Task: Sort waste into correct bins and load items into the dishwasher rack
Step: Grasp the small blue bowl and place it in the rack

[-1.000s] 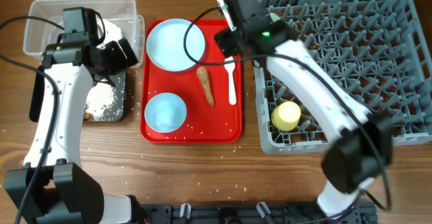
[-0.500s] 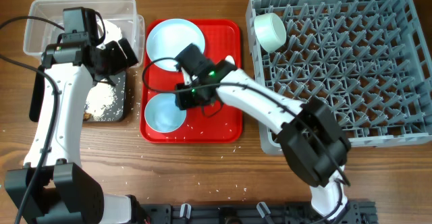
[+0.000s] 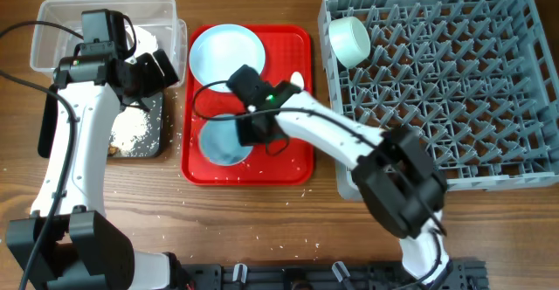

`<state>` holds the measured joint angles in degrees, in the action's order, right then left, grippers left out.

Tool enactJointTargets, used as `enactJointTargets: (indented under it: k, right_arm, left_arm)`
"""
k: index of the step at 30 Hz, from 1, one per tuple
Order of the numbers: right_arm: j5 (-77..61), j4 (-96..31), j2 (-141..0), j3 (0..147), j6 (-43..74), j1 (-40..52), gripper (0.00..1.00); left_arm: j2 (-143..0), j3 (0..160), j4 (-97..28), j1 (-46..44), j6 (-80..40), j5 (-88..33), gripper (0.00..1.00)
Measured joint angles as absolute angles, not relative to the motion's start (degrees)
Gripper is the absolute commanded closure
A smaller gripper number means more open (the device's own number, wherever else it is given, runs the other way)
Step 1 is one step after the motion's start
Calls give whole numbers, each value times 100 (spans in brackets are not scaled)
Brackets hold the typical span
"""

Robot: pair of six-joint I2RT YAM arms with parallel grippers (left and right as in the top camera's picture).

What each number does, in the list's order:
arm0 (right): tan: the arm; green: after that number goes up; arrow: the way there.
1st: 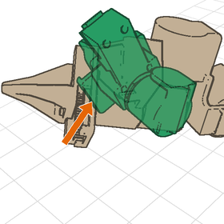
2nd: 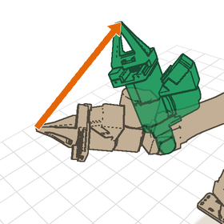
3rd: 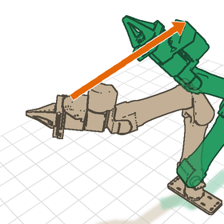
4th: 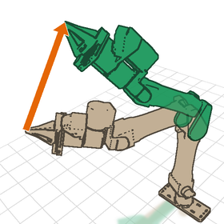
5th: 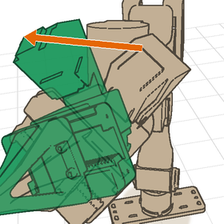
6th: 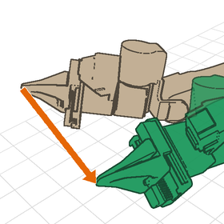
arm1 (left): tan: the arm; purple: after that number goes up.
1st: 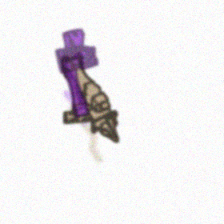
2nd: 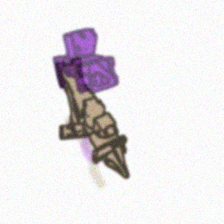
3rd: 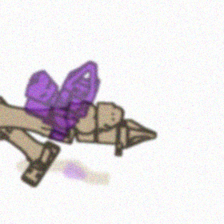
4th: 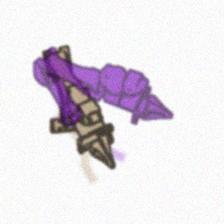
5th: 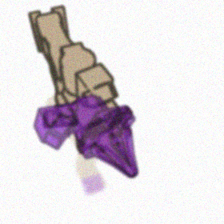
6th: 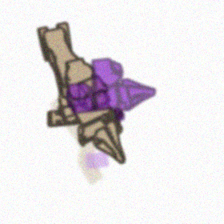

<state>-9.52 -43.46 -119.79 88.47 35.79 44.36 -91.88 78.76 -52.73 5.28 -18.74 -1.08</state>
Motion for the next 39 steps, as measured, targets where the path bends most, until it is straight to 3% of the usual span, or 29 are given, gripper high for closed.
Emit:
enactJointTargets:
  k: [3,8,13,19,26,39]
  right_arm:
    - [-126,-4991,-11034,8829,3577,3990,96]
    - [2554,-6047,-8014,8858,3579,2740,96]
    - [4130,-6410,-6936,8866,3437,2613,96]
    - [5553,-6729,-8630,8864,2646,2615,96]
    - [5854,-6733,-10479,8853,2303,2630,96]
    - [6482,-7109,-10969,8853,2281,2801,96]
  left_arm:
    - [-9188,7876,-5271,528,-1874,-110,0]
    - [-9188,7876,-5273,528,-1874,-108,0]
    - [-9188,7876,-5271,528,-1874,-110,0]
    - [-9188,7876,-5269,528,-1876,-110,0]
    - [-9188,7876,-5271,528,-1874,-110,0]
    - [-9188,7876,-5273,528,-1876,-110,0]
